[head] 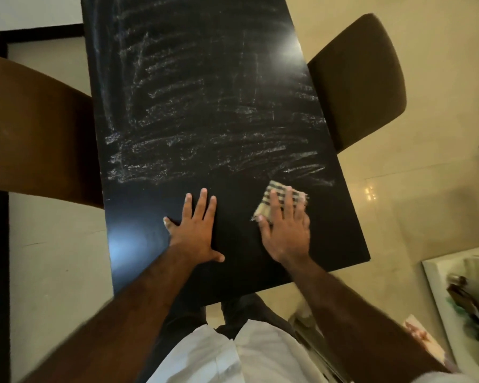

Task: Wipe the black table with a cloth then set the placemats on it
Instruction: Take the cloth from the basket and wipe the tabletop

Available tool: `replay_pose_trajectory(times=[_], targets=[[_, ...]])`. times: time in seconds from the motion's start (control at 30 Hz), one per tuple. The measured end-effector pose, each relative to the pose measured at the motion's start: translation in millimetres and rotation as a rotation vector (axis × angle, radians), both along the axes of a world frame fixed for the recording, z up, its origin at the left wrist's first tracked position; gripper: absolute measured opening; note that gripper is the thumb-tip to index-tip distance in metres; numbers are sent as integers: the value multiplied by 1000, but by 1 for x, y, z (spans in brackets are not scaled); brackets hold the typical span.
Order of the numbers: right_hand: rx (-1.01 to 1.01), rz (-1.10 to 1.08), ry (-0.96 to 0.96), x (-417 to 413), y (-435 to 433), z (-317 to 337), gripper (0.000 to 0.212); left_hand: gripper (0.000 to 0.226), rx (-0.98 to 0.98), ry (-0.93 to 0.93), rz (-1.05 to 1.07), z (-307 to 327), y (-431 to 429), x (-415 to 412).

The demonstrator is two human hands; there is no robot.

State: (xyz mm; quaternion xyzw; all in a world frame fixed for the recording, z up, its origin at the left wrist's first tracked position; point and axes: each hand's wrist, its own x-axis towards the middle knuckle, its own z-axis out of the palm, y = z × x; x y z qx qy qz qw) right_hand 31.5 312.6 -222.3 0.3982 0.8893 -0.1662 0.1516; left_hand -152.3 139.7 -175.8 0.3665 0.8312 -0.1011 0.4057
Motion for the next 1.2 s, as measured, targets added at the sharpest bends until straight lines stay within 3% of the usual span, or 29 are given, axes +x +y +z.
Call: replay_pose_trajectory(times=[0.2,0.37,0.5,0.67,0.83,1.1,1.2], targets=[[33,-269,17,-12,62,-5,85,170,-42,16,31,0,13,3],[-10,-40,53,-44,13,-4,83,172,-62,40,61,3,22,9],[-53,23,46,-14,8,-3,83,168,-73,35,102,4,30,12],[35,-250,21,43,70,-7,85,167,-79,39,113,5,33,14],[46,-394,20,21,102,-10,85,167,-94,46,112,5,36,17],[23,19,54,-3,41,-11,82,167,-71,47,121,7,33,18],[49,-31,51,28,56,-10,84,166,-70,53,109,7,31,16]])
